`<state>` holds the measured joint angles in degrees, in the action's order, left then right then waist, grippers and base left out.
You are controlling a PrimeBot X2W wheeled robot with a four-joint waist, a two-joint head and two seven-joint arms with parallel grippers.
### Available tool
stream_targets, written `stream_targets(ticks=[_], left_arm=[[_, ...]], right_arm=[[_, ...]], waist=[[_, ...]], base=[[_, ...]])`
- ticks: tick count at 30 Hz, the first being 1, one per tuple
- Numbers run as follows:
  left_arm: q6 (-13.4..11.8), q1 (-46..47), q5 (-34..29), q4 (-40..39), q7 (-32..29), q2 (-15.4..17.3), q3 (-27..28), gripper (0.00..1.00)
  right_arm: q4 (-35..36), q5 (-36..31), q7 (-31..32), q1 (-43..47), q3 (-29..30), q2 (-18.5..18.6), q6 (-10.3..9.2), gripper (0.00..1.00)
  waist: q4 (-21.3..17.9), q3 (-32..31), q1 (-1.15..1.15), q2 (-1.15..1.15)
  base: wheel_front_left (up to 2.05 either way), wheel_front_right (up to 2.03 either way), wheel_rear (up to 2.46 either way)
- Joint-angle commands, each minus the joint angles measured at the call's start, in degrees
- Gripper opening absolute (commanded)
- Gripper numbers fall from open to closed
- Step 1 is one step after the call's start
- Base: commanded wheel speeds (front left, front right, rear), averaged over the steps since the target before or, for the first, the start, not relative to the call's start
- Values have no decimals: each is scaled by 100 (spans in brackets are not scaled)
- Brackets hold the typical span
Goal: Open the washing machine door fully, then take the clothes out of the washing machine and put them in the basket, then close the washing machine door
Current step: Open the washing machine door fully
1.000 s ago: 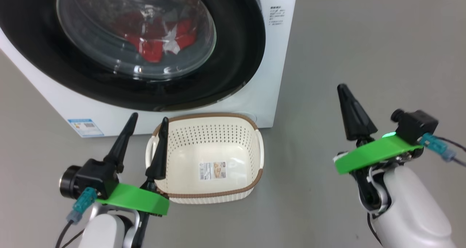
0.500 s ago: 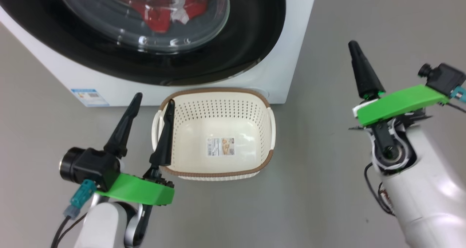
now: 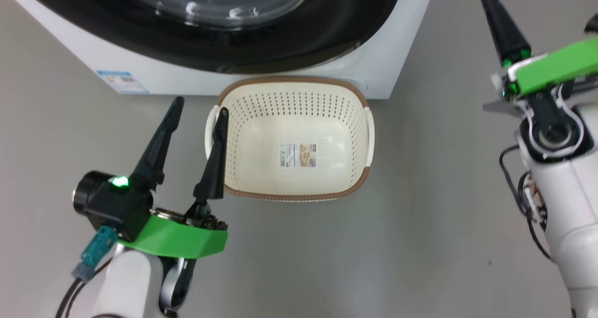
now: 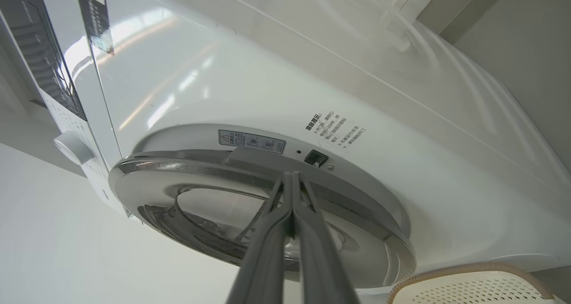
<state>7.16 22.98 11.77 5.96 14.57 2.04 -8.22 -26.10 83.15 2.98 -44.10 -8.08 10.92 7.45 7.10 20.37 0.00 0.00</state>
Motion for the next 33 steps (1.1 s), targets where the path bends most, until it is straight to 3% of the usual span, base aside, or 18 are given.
stream_targets(ticks=[1,17,33], left_arm=[[33,151,51,-198,43,95,145,100],[33,351,-136,-385,43,104,9,100],[33,513,-77,-433,43,87,-90,100]], right_arm=[[129,142,112,-217,-43,-18,3,0],[-409,1463,1764,-1683,276,-46,3,0],[-1016,1440,2518,-2631,190,55,3,0]], waist=[[91,219,0,0],[306,933,0,0],[482,1348,0,0]], base=[[0,0,0],[0,0,0],[0,0,0]])
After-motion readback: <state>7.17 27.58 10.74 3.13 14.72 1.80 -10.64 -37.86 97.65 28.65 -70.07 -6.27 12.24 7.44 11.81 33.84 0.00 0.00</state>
